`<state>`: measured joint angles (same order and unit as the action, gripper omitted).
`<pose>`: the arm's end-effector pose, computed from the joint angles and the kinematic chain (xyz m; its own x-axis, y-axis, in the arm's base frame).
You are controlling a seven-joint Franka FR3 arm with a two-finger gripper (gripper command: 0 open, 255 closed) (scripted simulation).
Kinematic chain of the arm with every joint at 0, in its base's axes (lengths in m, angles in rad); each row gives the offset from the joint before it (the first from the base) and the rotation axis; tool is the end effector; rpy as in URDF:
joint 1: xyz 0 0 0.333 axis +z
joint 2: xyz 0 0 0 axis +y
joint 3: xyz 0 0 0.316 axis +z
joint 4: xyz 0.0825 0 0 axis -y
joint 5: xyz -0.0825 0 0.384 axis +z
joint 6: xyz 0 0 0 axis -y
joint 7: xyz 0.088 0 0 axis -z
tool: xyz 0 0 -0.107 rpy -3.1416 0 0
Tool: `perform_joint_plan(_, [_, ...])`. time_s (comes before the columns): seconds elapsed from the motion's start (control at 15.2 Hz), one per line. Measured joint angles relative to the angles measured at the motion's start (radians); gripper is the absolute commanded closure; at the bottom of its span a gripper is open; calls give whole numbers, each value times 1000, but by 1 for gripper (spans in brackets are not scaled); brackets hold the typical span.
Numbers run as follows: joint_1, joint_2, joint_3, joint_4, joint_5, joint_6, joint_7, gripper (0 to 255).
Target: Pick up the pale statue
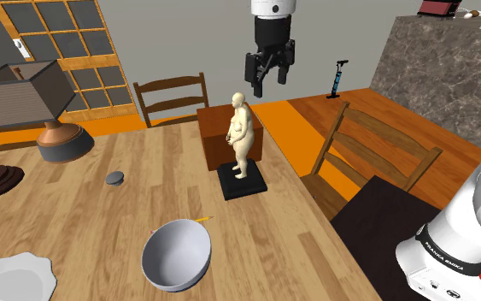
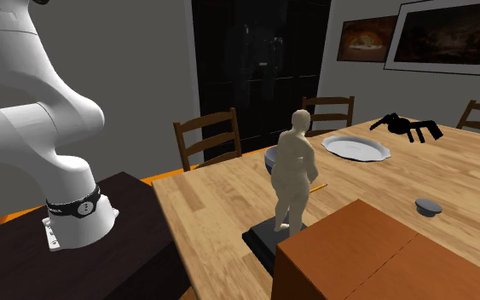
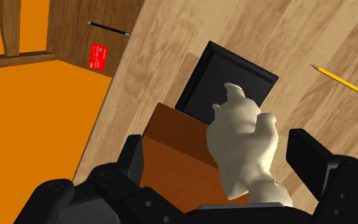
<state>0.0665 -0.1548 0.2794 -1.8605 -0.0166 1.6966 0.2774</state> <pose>0.4801 0.1807 0.5771 0.9977 0.0672 0.0016 0.0670 -0.9959 0.0608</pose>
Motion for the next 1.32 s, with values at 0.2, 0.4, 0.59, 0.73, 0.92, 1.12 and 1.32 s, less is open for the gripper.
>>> perform_joint_plan(0.2, [18,133,35,139,-54,-23,56,0])
perform_joint_plan(0.4, [41,244,56,276,-102,-67,98,0])
perform_joint_plan(0.59, [46,260,59,252,-110,-31,111,0])
perform_joint_plan(0.73, [47,263,59,229,-112,-5,115,0])
perform_joint_plan(0.92, [45,262,59,200,-112,23,117,255])
perform_joint_plan(1.12, [45,260,59,195,-112,28,117,255])
perform_joint_plan(1.32, [45,260,58,194,-112,29,117,255])
